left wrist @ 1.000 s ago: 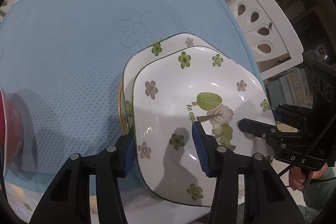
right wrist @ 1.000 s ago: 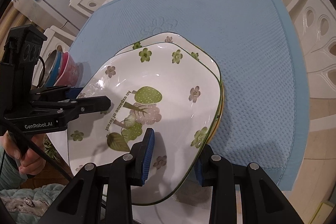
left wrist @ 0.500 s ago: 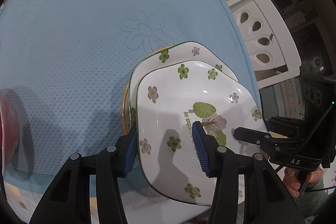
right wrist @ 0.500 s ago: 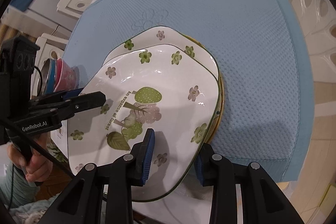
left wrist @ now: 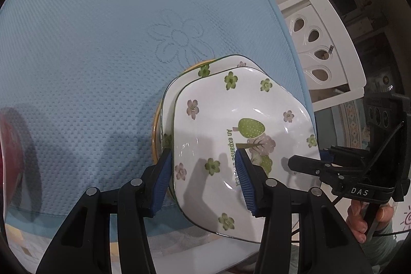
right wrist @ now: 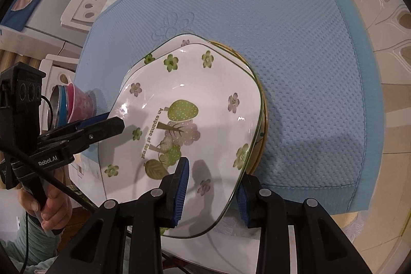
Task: Organize plates and bowls
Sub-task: 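Open both grippers and release the plate on the stack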
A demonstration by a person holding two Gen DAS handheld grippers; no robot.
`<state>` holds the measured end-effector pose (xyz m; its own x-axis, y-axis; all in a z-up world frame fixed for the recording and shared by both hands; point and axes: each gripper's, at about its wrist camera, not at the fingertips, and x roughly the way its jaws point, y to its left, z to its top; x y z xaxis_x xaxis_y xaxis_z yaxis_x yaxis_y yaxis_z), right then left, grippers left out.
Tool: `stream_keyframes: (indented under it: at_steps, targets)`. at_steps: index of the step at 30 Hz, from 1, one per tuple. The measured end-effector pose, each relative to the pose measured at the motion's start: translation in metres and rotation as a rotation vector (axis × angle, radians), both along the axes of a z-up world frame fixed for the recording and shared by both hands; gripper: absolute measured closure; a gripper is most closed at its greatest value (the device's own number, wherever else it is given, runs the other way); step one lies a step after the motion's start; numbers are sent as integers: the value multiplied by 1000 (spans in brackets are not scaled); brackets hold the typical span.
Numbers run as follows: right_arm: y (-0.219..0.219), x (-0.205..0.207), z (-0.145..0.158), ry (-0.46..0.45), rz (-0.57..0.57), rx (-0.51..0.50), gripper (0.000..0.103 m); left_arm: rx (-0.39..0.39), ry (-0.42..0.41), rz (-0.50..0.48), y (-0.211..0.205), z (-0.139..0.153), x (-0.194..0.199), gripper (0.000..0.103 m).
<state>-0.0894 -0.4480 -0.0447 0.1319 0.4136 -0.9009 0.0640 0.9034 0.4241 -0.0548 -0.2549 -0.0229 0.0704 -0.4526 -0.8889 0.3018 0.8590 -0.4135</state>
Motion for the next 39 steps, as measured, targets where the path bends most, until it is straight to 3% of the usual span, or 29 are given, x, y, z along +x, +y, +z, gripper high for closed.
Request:
stream_keyframes:
  at_steps: [5, 8, 19, 39]
  targets:
    - [2, 4, 4, 30, 12, -43, 70, -4, -10, 1, 1, 1, 0, 58]
    - [8, 5, 9, 24, 38, -152, 69, 25, -52, 8, 5, 5, 0, 57]
    - [13, 11, 13, 29, 76, -167, 69, 12, -45, 120, 36, 6, 14, 58]
    - [2, 13, 2, 61, 63, -164, 69, 42, -8, 115, 19, -11, 5, 55]
